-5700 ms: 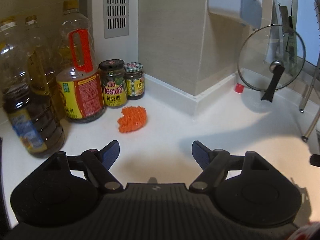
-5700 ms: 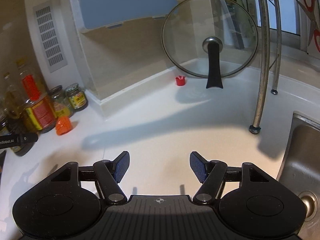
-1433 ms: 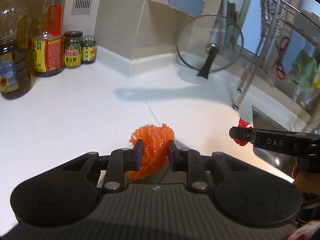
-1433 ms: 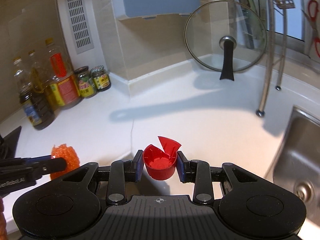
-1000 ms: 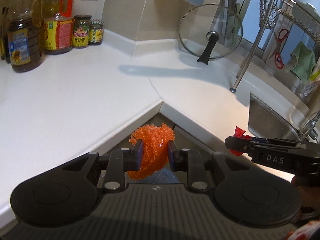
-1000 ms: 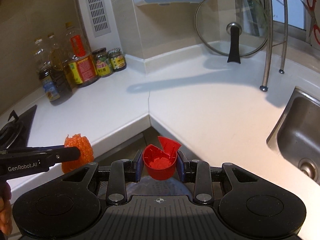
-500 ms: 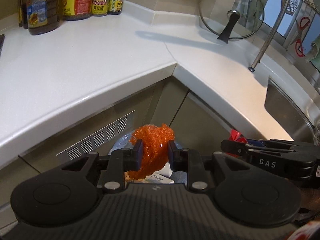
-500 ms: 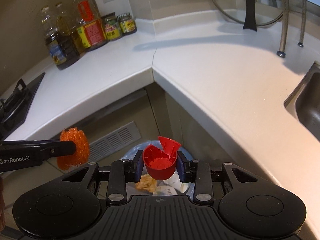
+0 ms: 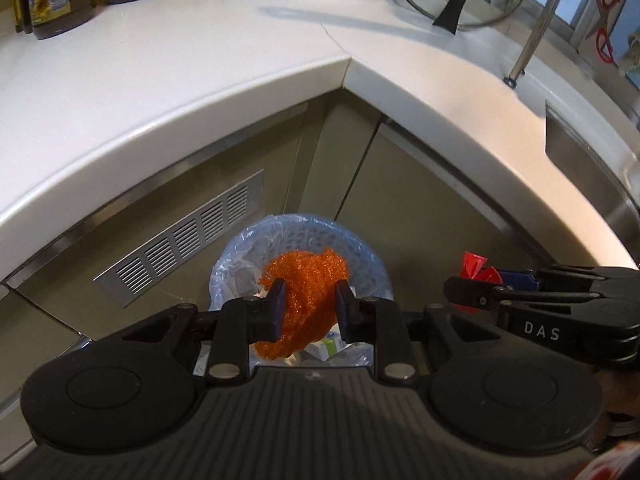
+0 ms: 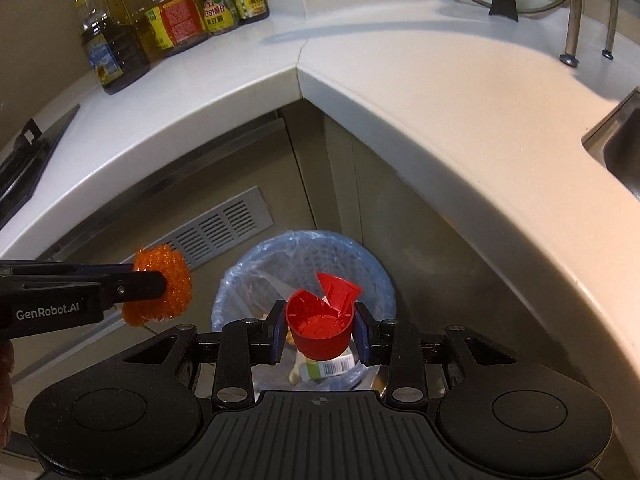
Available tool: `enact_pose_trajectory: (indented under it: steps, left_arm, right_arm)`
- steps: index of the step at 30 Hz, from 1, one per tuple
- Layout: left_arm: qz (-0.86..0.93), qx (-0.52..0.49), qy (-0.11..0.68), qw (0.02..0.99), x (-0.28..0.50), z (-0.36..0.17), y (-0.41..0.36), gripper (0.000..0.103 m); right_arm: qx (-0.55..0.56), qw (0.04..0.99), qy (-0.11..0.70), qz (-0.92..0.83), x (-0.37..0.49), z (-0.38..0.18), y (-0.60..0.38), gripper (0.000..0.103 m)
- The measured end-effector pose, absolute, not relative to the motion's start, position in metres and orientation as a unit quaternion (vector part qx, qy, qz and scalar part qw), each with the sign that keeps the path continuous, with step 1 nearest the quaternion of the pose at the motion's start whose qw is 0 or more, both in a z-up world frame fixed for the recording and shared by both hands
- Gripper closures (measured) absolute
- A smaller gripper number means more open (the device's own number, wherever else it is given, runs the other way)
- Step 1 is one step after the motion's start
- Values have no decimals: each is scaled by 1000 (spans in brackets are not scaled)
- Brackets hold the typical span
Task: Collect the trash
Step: 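Carry the orange scrubber and red cap down over the trash bin with both grippers, then open the left gripper to drop the scrubber while the right gripper releases the red cap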
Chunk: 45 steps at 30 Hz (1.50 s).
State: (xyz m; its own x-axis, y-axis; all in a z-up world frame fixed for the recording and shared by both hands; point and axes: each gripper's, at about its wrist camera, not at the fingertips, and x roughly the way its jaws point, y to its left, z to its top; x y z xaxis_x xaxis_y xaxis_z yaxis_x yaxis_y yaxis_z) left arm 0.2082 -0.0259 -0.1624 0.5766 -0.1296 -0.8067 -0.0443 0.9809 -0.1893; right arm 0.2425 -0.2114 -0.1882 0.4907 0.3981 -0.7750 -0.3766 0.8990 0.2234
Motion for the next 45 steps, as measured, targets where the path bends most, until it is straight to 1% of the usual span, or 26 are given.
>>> enact_pose_trajectory:
  steps: [16,37,45]
  left_arm:
    - [-30,-100,495,863,217,-198,-17,81]
    - [-26,-108,498,860,229,-216,-14,81]
    - [-22,-113,500,858,242,-237,-13,80]
  right_arm:
    - [10,857,470,213,245,-206,-192,69]
    - [5,856,473,207,255,-222,-182,69]
    - [5,854,479,201,266,-241,-183,69]
